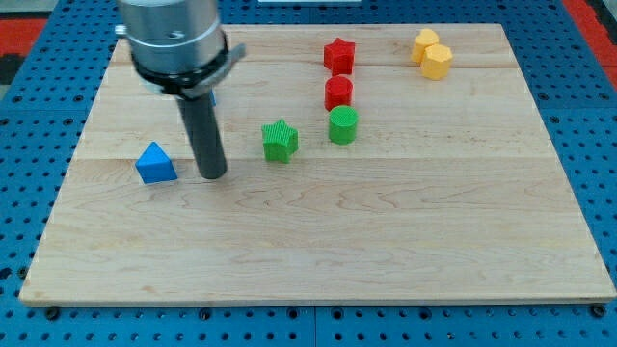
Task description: Slide the green star below the green circle
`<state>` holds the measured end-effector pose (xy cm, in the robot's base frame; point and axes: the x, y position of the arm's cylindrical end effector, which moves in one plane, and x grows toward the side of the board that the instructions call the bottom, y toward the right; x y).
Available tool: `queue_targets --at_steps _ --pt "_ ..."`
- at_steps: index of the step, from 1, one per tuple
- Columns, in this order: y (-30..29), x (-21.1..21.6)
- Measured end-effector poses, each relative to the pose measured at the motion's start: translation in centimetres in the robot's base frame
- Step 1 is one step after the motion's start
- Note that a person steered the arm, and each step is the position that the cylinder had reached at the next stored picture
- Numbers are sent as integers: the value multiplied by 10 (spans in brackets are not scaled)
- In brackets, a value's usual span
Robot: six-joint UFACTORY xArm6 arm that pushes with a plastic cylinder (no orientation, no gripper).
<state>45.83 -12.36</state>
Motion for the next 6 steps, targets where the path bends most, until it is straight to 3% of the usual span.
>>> queue_targets --at_steps 2,6 --pt "2 -42" --pt "24 -39"
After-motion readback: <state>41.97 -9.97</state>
